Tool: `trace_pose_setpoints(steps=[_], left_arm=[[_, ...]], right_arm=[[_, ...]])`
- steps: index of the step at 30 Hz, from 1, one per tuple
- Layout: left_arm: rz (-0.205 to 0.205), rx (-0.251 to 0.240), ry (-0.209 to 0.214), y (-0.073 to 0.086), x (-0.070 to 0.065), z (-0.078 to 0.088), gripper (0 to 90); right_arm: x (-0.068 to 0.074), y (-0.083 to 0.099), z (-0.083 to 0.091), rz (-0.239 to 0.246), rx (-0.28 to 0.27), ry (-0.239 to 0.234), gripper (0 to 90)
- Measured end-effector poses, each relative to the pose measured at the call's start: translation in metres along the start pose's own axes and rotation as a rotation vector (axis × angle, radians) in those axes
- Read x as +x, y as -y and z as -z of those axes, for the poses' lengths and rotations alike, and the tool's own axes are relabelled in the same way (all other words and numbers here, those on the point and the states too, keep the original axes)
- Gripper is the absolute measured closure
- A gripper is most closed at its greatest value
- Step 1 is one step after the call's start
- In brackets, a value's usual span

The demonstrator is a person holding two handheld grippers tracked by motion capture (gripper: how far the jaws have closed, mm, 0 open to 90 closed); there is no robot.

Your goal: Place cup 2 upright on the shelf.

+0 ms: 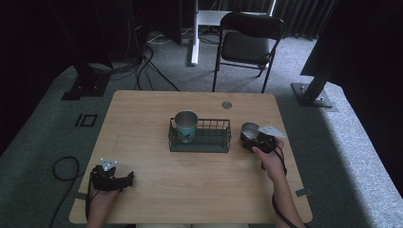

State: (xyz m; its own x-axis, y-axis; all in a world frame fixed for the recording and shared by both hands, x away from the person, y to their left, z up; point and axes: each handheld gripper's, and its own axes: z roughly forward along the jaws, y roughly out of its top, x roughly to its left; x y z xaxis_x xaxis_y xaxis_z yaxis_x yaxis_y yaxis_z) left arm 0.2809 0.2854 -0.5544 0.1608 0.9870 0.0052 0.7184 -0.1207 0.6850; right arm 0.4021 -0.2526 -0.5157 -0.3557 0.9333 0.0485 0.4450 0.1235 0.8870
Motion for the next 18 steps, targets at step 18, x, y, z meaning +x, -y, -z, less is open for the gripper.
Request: trace_pose_setpoints(steps=[18], left_arm=[[-0.002, 0.001, 0.0, 0.0, 0.0, 0.0, 0.3]], right_arm=[[0.001, -0.029, 0.021, 0.031, -0.056, -0.023, 17.7]])
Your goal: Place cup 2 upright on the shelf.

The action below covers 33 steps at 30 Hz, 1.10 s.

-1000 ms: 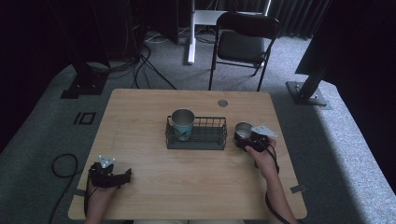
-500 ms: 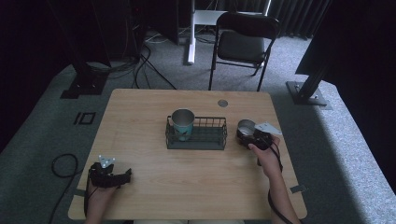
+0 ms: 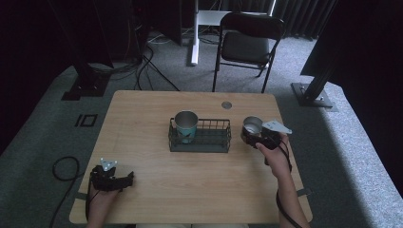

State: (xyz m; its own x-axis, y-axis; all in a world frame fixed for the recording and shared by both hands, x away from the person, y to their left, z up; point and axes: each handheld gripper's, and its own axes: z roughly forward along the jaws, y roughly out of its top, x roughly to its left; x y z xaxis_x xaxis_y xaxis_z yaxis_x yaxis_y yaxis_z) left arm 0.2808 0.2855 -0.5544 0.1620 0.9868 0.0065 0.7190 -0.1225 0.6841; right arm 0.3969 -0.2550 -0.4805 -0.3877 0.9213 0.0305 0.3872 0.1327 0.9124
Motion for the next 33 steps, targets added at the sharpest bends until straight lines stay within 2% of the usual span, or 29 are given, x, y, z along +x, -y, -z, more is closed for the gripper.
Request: trace_pose_setpoints(steps=[12, 33], left_arm=[[0.0, 0.0, 0.0, 0.0, 0.0, 0.0, 0.3], [0.0, 0.0, 0.0, 0.0, 0.0, 0.0, 0.3]], right_arm=[[0.005, -0.016, 0.005, 0.011, -0.024, -0.027, 17.7], [0.031, -0.055, 0.013, 0.064, -0.071, -0.11, 17.7]])
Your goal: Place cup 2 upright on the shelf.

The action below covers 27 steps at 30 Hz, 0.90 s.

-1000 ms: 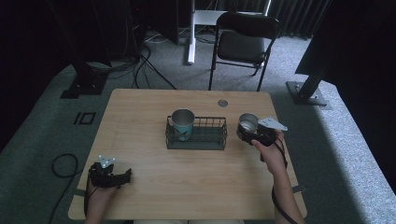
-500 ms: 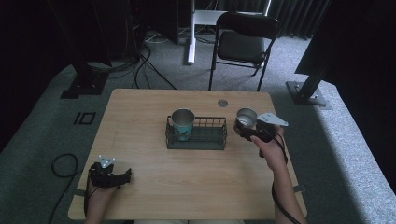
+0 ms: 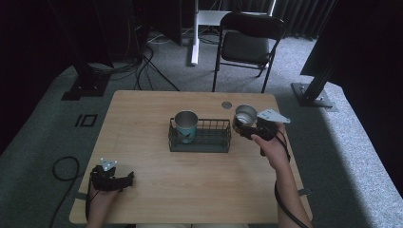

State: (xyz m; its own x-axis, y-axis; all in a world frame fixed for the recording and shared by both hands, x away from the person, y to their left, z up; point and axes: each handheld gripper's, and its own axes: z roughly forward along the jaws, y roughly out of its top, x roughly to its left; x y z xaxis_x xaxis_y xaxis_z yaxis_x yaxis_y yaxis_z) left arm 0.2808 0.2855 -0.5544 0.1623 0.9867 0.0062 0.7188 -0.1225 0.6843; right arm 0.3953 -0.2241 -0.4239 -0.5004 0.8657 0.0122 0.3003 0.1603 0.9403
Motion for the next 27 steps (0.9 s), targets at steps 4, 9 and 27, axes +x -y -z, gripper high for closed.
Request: trace_pose_setpoints(steps=[4, 9, 27], left_arm=[[-0.002, 0.0, -0.001, 0.0, 0.0, 0.0, 0.4], [0.0, 0.0, 0.0, 0.0, 0.0, 0.0, 0.3], [0.0, 0.0, -0.001, 0.0, 0.0, 0.0, 0.4]], right_arm=[[0.005, -0.005, -0.002, 0.01, -0.004, -0.017, 17.7], [0.01, -0.01, -0.006, 0.015, -0.003, -0.03, 17.7], [0.034, -0.016, -0.024, 0.044, 0.003, -0.104, 17.7]])
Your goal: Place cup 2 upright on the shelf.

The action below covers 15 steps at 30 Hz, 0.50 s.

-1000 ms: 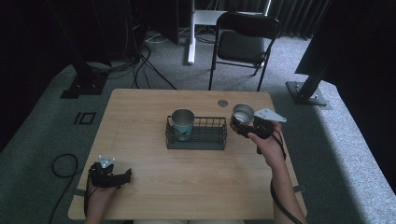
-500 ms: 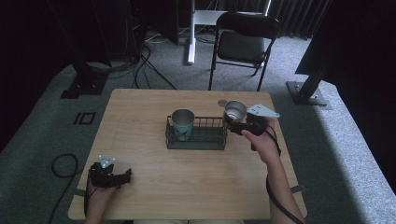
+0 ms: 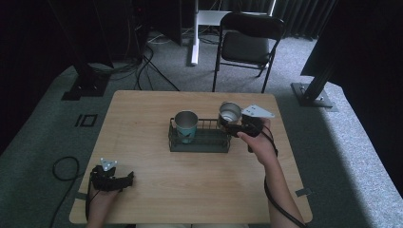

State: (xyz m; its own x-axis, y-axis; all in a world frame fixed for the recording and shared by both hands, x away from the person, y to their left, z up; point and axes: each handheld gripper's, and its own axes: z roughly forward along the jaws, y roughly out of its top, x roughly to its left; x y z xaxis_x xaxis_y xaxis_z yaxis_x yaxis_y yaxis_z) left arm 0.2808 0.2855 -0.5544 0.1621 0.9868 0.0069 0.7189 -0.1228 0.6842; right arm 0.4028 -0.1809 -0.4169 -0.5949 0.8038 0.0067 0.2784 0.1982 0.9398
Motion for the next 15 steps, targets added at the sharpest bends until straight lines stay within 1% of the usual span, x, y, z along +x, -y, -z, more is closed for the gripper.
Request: trace_pose_setpoints(steps=[7, 9, 15], left_arm=[[0.0, -0.001, 0.001, 0.0, 0.0, 0.0, 0.4], [0.0, 0.0, 0.0, 0.0, 0.0, 0.0, 0.3], [0.001, 0.0, 0.0, 0.0, 0.0, 0.0, 0.4]], right_arm=[[0.008, 0.0, -0.008, 0.006, 0.002, -0.034, 17.7], [0.009, 0.001, -0.011, 0.015, 0.005, -0.039, 17.8], [0.014, 0.004, -0.018, 0.014, 0.016, -0.055, 17.7]])
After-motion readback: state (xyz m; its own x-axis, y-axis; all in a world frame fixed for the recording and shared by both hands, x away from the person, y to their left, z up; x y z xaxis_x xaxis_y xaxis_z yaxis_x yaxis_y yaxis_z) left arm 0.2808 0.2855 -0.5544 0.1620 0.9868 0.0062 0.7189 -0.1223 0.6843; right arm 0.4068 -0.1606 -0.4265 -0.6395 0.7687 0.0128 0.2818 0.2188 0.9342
